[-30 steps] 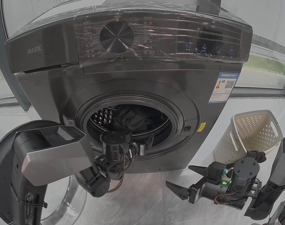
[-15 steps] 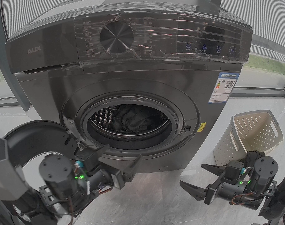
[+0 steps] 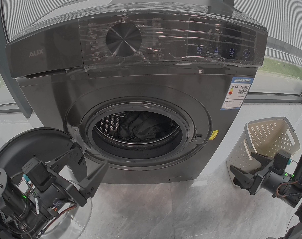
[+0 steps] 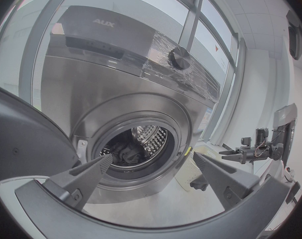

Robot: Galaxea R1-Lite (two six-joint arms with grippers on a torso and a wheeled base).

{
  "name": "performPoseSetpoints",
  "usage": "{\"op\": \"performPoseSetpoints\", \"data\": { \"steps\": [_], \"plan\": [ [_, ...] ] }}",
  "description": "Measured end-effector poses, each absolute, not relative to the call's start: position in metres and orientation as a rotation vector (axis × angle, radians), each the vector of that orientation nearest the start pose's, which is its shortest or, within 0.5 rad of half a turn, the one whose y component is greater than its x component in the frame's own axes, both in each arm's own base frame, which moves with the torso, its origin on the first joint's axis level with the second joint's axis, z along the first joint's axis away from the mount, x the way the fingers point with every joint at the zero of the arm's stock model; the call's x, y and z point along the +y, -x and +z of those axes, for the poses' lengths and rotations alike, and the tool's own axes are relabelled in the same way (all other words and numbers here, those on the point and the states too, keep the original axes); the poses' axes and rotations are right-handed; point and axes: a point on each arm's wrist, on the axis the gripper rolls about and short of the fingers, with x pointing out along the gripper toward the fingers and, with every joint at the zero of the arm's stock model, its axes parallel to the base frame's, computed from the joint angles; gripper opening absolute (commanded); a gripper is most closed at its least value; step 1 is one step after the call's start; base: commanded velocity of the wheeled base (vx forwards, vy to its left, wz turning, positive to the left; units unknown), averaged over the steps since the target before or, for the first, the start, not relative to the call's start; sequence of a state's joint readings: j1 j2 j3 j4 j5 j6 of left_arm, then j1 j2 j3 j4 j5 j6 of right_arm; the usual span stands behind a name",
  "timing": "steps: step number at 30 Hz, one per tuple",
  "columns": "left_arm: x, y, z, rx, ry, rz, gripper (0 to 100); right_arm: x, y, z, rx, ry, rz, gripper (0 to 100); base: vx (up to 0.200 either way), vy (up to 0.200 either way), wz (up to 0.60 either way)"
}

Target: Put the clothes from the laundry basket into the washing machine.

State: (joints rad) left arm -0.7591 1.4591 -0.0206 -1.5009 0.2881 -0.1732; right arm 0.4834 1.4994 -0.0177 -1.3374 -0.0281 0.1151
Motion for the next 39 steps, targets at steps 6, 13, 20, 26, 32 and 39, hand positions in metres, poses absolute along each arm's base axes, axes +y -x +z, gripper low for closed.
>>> {"op": "performPoseSetpoints", "data": {
  "steps": [6,13,20,26,32,39],
  "plan": [
    [-0.096,-0.117,0.143,0.012,0.162,-0.423,100,0.052,-0.130,0.125,0.197,-0.026,0.367,100,-0.167,0.000,0.00],
    [-0.074,-0.096,0.145,0.046,0.105,-0.398,100,0.033,-0.103,0.132,0.169,-0.005,0.301,100,-0.200,0.000,0.00],
    [-0.045,-0.064,0.141,0.064,0.049,-0.380,100,0.018,-0.072,0.131,0.150,0.022,0.243,100,-0.200,0.000,0.00],
    [-0.018,-0.036,0.131,0.051,0.036,-0.316,100,0.007,-0.037,0.123,0.110,0.036,0.197,100,-0.167,0.000,0.00],
    [0.003,-0.009,0.111,0.043,0.033,-0.187,100,0.001,-0.005,0.107,0.053,0.039,0.150,100,0.000,0.000,0.00],
    [0.009,0.015,0.089,0.010,0.046,-0.074,100,0.000,0.016,0.085,0.048,0.038,0.070,100,0.000,0.000,0.00]
  ]
}}
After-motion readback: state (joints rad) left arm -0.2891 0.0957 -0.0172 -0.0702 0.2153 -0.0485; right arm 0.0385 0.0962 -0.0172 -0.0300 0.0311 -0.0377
